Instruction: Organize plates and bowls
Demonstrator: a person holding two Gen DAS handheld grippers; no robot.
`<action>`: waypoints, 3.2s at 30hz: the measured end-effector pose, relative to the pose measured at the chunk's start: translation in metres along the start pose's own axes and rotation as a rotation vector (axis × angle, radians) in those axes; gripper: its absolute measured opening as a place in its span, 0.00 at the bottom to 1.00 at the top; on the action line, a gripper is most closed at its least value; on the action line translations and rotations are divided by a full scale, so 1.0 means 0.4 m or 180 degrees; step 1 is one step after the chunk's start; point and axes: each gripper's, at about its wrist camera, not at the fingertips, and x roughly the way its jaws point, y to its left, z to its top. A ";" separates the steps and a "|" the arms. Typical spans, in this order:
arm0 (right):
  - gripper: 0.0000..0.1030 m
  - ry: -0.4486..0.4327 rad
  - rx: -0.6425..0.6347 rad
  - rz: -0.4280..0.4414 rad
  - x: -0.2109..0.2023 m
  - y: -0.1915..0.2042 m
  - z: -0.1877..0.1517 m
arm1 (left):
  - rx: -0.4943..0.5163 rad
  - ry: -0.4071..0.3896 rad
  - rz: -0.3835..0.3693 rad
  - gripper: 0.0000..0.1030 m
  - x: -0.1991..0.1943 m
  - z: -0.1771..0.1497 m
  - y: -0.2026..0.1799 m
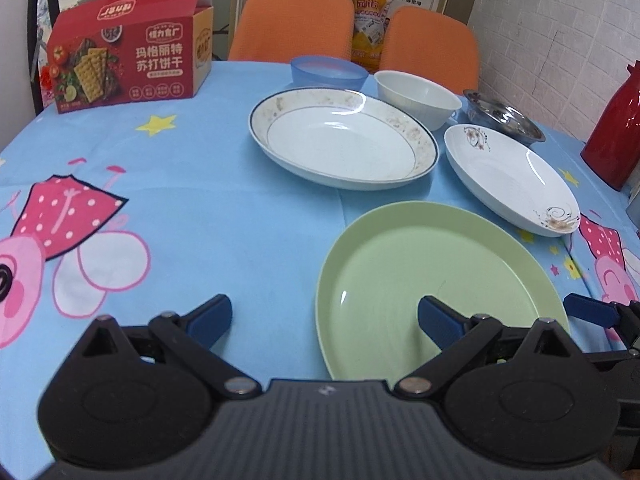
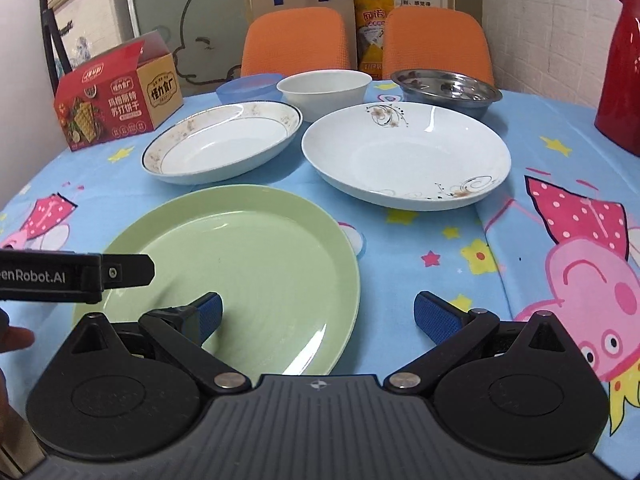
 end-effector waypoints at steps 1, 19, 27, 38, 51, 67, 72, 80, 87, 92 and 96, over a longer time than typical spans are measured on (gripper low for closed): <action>1.00 -0.0063 -0.0002 0.0040 -0.003 -0.008 -0.008 | 0.0012 -0.0013 0.0004 0.96 0.001 -0.001 0.001; 1.00 -0.0179 0.0033 0.0298 -0.016 -0.018 -0.004 | 0.0188 -0.0002 -0.0287 0.86 0.002 0.001 -0.028; 0.81 -0.0316 0.0012 0.0135 -0.027 -0.005 -0.019 | 0.0274 -0.0161 -0.0094 0.46 -0.008 -0.021 -0.058; 0.83 -0.0452 -0.0169 0.0544 -0.031 0.143 0.019 | -0.0078 -0.0256 0.0291 0.45 -0.098 -0.007 0.099; 0.92 -0.0282 -0.0252 0.0520 0.042 0.184 0.033 | -0.0113 -0.0202 0.0333 0.49 -0.036 -0.005 0.133; 1.00 -0.0460 -0.0118 0.0492 0.003 0.107 0.082 | -0.0264 -0.0338 0.0205 0.69 -0.047 0.071 0.125; 1.00 -0.0502 -0.0230 0.0389 -0.001 0.098 0.105 | -0.0214 -0.0394 0.0216 0.69 -0.048 0.098 0.121; 1.00 -0.0551 -0.0377 0.0281 0.030 0.087 0.160 | -0.0142 -0.0443 0.0234 0.69 -0.030 0.149 0.127; 1.00 -0.0549 -0.0527 0.0247 0.102 0.073 0.227 | -0.0144 -0.0420 0.0213 0.69 0.027 0.221 0.158; 1.00 -0.0530 -0.0538 0.0317 0.184 0.055 0.294 | -0.0252 -0.0316 0.0059 0.69 0.097 0.294 0.182; 1.00 -0.0376 -0.0491 0.0472 0.259 0.046 0.335 | -0.0311 -0.0222 0.0053 0.69 0.147 0.330 0.194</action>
